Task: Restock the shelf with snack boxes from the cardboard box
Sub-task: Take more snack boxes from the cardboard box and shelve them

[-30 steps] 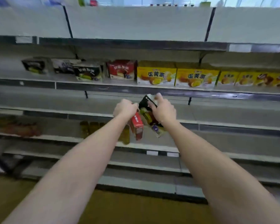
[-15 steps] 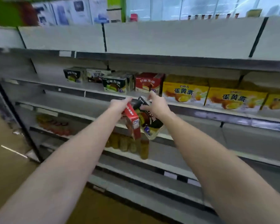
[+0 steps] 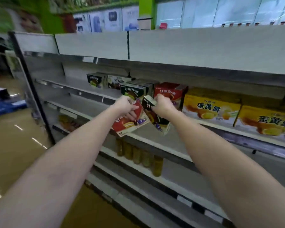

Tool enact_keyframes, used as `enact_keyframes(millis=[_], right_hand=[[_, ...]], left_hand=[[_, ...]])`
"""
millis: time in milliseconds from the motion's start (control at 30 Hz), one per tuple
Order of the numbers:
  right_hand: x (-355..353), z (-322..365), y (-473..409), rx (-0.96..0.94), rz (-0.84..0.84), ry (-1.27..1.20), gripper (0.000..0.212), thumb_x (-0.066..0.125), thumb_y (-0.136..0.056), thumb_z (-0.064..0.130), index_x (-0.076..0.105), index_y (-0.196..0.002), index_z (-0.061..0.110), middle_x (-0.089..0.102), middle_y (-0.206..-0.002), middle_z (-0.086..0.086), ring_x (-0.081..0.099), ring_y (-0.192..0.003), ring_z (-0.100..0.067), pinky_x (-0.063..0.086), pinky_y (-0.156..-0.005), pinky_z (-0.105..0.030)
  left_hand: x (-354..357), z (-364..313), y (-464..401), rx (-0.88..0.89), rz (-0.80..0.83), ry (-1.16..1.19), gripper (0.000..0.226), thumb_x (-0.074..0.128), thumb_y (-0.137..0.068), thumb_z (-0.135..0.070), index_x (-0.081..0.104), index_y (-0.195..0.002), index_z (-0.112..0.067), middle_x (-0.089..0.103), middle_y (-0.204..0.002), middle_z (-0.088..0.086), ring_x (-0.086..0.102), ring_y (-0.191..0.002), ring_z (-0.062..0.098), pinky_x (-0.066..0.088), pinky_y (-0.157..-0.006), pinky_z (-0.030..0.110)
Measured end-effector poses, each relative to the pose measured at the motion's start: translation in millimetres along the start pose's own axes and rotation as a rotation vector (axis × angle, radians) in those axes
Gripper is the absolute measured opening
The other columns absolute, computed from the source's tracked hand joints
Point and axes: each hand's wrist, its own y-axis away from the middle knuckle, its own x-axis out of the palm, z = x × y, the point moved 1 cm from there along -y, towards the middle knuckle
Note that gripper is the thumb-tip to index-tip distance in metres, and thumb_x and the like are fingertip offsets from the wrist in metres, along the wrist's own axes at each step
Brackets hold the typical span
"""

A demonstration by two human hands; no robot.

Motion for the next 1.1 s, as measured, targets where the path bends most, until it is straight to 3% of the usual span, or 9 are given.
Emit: enact_keyframes(millis=[100,167,233,367,533,733,900,1033,1100], right_hand=[[5.2,11.8,-16.4,-0.013,-0.025,0.02,0.041,0.051,-0.095,0.009,0.046,-0.136,0.01,0.054,-0.131,-0.014,0.056,-0.11,-0.03,0.05,-0.09,-0.038],[10.2,19.7,-27.2,-0.031,-0.055,0.043,0.043,0.049,-0.095,0.007,0.047,-0.137,0.012,0.055,-0.133,-0.013,0.056,-0.113,-0.03,0.05,-0.089,-0.037],[14.0,29.8,-37.9,-0.053,-0.076,0.067,0.046,0.048,-0.095,0.006,0.047,-0.139,0.016,0.057,-0.129,-0.01,0.058,-0.109,-0.029,0.051,-0.084,-0.037],[27.9,53.6,-68.9,-0.082,-0.095,0.136,0.052,0.051,-0.091,0.002,0.045,-0.138,0.024,0.06,-0.122,-0.006,0.061,-0.099,-0.027,0.055,-0.078,-0.041],[44.2,89.4,-112.9,-0.097,-0.171,0.207,0.062,0.053,-0.086,-0.002,0.043,-0.141,0.024,0.062,-0.128,-0.01,0.059,-0.108,-0.03,0.047,-0.085,-0.039],[78.1,118.3,-162.7,-0.035,-0.145,0.23,0.058,0.054,-0.086,-0.002,0.046,-0.138,0.024,0.065,-0.119,-0.011,0.062,-0.104,-0.03,0.053,-0.086,-0.041],[100.6,120.4,-189.6,0.007,-0.13,0.305,0.052,0.052,-0.091,-0.001,0.055,-0.137,0.023,0.064,-0.127,-0.011,0.06,-0.115,-0.031,0.047,-0.087,-0.031],[113.1,123.1,-197.3,0.062,-0.119,0.449,0.038,0.066,-0.091,0.021,0.06,-0.129,0.021,0.066,-0.12,-0.013,0.061,-0.112,-0.033,0.048,-0.088,-0.038],[119.5,123.3,-200.5,0.1,-0.119,0.484,0.054,0.072,-0.088,0.038,0.053,-0.135,0.02,0.062,-0.127,-0.016,0.055,-0.119,-0.035,0.045,-0.094,-0.04]], left_hand=[[-15.0,5.8,-18.2,0.034,-0.11,-0.27,0.028,0.065,-0.095,-0.027,0.056,-0.119,-0.016,0.076,-0.078,0.006,0.073,-0.065,0.021,0.059,-0.06,0.032],[-25.3,10.6,-32.8,0.074,-0.282,-0.523,0.039,0.07,-0.088,-0.043,0.063,-0.119,-0.021,0.074,-0.097,0.0,0.069,-0.073,0.017,0.054,-0.06,0.029],[-34.2,17.9,-51.4,0.119,-0.343,-0.524,0.041,0.068,-0.089,-0.046,0.062,-0.121,-0.02,0.06,-0.122,0.01,0.06,-0.082,0.016,0.051,-0.063,0.026],[-62.7,41.8,-98.2,0.174,-0.302,-0.568,0.038,0.063,-0.092,-0.044,0.057,-0.121,-0.019,0.048,-0.133,0.013,0.056,-0.109,0.031,0.051,-0.09,0.04],[-101.1,52.9,-148.6,0.276,-0.254,-0.414,0.037,0.055,-0.1,-0.031,0.048,-0.131,-0.011,0.061,-0.13,0.014,0.061,-0.103,0.032,0.045,-0.073,0.035],[-140.0,68.9,-201.6,0.36,-0.163,-0.473,0.033,0.05,-0.102,-0.033,0.05,-0.13,-0.015,0.062,-0.118,0.007,0.065,-0.091,0.028,0.052,-0.072,0.032],[-159.2,91.2,-238.3,0.466,-0.074,-0.485,0.033,0.054,-0.1,-0.031,0.056,-0.125,-0.009,0.063,-0.121,0.016,0.061,-0.103,0.032,0.049,-0.083,0.035],[-164.1,94.8,-254.9,0.532,-0.013,-0.462,0.04,0.054,-0.1,-0.031,0.053,-0.133,-0.007,0.062,-0.125,0.014,0.059,-0.105,0.031,0.037,-0.075,0.027],[-165.5,95.4,-262.5,0.557,0.01,-0.461,0.04,0.055,-0.1,-0.035,0.055,-0.13,-0.009,0.062,-0.125,0.014,0.059,-0.099,0.026,0.041,-0.076,0.029]])
